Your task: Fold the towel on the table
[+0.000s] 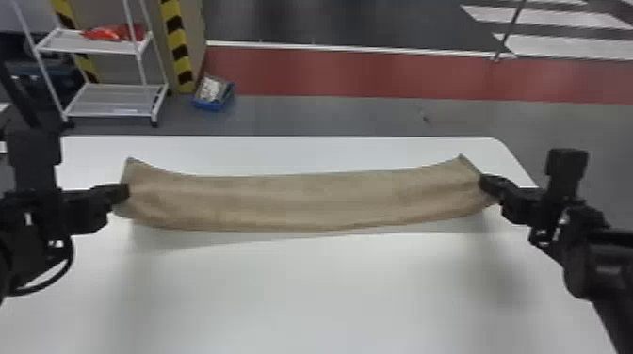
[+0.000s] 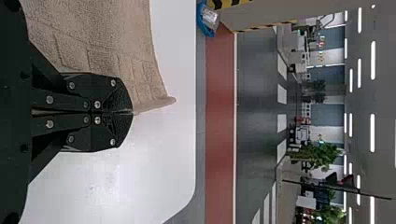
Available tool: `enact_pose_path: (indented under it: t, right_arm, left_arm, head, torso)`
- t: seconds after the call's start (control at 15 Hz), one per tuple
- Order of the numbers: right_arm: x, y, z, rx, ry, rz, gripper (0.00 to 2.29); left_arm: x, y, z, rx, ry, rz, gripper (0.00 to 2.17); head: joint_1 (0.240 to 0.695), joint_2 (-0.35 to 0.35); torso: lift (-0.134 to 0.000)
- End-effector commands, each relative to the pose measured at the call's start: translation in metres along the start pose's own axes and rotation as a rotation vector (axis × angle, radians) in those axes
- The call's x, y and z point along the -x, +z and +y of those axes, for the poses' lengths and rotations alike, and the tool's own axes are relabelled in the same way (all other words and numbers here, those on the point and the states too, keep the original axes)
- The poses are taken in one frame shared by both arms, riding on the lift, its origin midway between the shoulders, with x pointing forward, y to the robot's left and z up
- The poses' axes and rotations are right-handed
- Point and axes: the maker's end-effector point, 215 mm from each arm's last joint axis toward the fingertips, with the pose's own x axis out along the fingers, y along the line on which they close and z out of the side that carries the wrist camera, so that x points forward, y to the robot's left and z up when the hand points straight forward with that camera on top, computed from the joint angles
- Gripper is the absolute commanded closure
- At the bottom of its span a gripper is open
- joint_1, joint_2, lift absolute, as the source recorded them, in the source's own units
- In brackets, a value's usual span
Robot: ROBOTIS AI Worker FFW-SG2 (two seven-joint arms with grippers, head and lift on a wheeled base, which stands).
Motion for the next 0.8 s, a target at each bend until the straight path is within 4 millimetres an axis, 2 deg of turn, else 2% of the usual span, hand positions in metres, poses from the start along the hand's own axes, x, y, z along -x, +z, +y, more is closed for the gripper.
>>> enact_pose_path:
  t: [0.0, 0.27, 0.53, 0.73]
  right_arm:
    - [0.006, 0.007, -0.006, 0.008, -0.009, -0.032, 1.33]
    - [0.011, 0.005, -0.009, 0.017, -0.015, -0.053, 1.33]
    - [0.015, 0.014, -0.011, 0.024, -0.019, -0.095, 1.33]
    - [0.019, 0.029, -0.008, 0.039, -0.02, -0.141, 1.33]
  left_arm:
    - [-0.003, 0.0, -0.005, -0.001, -0.014, -0.002, 1.16]
    - [-0.019, -0.014, -0.015, -0.009, -0.022, 0.011, 1.16]
    - [-0.018, -0.005, -0.012, -0.007, -0.009, -0.022, 1.16]
    - [-0.016, 0.004, -0.013, -0.008, -0.013, -0.045, 1.16]
  head:
    - [0.695, -0.104]
    - [0.695, -0.121]
    - [0.695, -0.128]
    - [0.695, -0.124]
  torso:
    - [-0.128]
    - [-0.128]
    - [-0.128]
    - [-0.128]
